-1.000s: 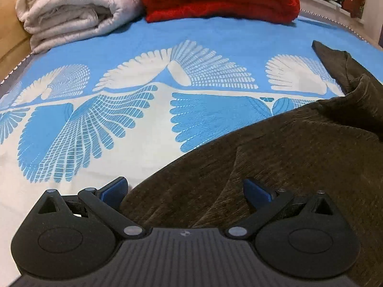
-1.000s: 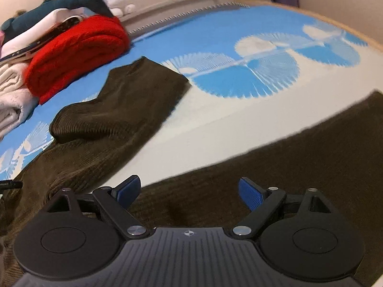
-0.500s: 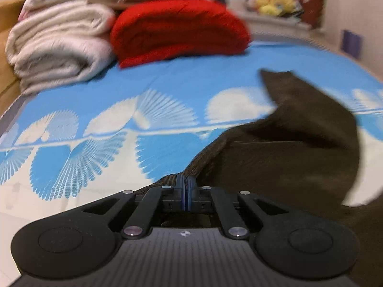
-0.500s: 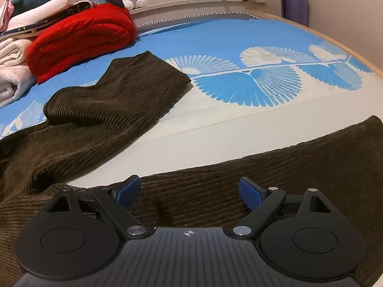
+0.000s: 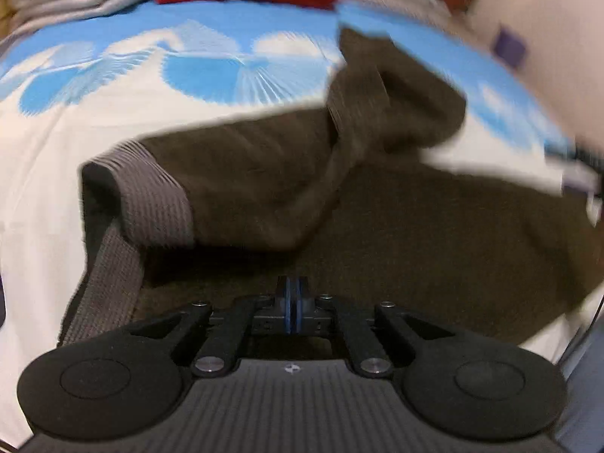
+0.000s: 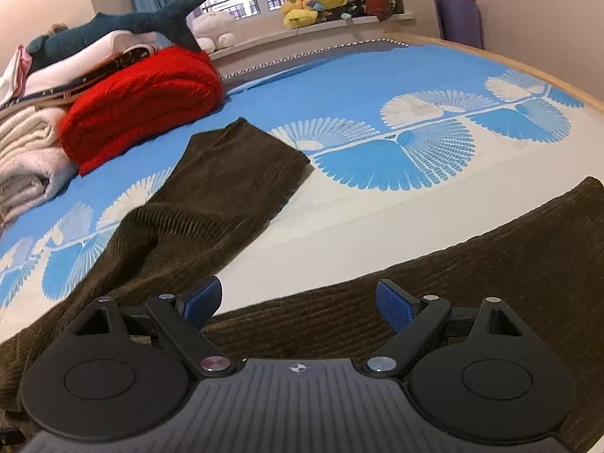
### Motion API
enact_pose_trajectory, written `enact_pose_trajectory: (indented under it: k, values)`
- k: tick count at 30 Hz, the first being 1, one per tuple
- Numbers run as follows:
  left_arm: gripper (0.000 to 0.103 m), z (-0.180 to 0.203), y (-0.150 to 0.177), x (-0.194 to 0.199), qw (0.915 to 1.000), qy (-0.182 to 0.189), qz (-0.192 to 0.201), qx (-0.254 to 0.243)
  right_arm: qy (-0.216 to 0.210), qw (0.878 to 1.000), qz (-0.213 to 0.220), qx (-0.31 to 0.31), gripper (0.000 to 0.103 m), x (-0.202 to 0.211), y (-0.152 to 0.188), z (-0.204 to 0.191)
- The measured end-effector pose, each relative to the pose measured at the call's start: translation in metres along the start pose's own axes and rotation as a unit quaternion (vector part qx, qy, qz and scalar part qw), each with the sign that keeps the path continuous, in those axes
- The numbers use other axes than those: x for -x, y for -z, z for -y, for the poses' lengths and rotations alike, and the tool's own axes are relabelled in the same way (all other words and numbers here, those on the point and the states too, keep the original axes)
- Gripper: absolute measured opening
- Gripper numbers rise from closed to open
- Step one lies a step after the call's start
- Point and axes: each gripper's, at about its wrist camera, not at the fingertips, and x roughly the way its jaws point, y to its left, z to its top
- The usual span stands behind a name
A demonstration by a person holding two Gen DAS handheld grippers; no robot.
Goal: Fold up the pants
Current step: 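Grasp the waistband edge with the left gripper and lift it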
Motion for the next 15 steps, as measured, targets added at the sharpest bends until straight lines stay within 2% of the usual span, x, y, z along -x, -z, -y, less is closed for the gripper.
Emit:
enact_pose_trajectory:
  k: [2, 4, 7, 9, 12, 13, 15]
  values:
    - [0.067, -0.012, -0.009, 0.007, 0.9980, 0.015, 0.030, 0.054, -0.007, 1.000, 0.006, -0.010, 0.090, 0.002, -0.002, 0.005]
    - [0.078, -0.024, -0.015, 0.013, 0.9906, 0.049, 0.055, 0.116, -0.008, 1.000, 0.005, -0.019, 0.090, 0.002, -0.005, 0.008]
    - [0.084, -0.030, -0.022, 0.011, 0.9817, 0.076, 0.061, 0.163, -0.017, 0.999, -0.002, -0.031, 0.090, -0.003, -0.018, 0.007]
    - [0.084, -0.037, -0.021, 0.003, 0.9741, 0.087, 0.046, 0.204, -0.021, 0.999, -0.002, -0.030, 0.090, -0.012, -0.037, -0.003]
    - [0.084, -0.058, -0.017, -0.005, 0.9485, 0.113, 0.030, 0.295, -0.033, 0.999, 0.003, -0.022, 0.090, -0.037, -0.082, -0.029]
    - [0.084, -0.062, -0.018, -0.009, 0.9444, 0.113, 0.025, 0.308, -0.038, 0.999, 0.003, -0.023, 0.090, -0.049, -0.098, -0.039]
    - [0.084, -0.064, -0.022, -0.017, 0.9416, 0.100, 0.011, 0.321, -0.047, 0.998, -0.002, -0.029, 0.090, -0.081, -0.131, -0.063]
